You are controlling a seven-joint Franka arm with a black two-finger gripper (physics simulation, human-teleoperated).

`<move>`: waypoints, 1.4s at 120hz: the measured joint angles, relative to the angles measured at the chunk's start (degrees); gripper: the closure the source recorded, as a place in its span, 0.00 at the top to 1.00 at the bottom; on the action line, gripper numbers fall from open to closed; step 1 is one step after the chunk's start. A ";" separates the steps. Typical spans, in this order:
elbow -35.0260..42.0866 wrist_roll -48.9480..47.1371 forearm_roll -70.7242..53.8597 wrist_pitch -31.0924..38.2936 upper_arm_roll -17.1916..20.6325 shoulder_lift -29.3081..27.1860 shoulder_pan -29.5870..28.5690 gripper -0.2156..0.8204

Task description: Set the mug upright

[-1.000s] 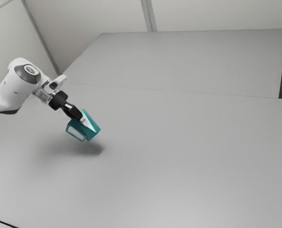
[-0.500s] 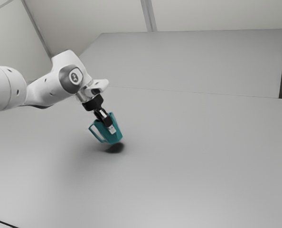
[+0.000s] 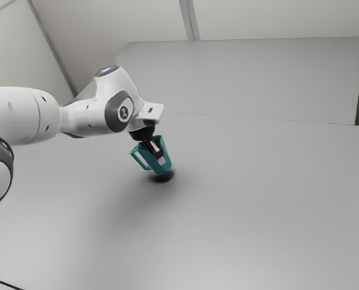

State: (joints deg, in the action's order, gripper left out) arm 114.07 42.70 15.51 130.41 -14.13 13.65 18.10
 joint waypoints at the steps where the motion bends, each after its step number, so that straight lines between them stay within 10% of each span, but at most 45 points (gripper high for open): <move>1: -0.11 0.03 -0.07 0.19 0.04 0.24 0.00 0.06; 68: -3.17 1.41 -7.30 4.61 1.03 6.60 2.12 0.04; 107: -3.21 1.98 -7.98 4.54 0.97 5.90 2.54 0.60; 168: -4.82 -4.09 -14.54 -7.04 0.16 -10.74 2.42 0.77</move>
State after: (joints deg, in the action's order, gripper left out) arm 109.25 38.61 0.97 123.37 -13.97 2.91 20.52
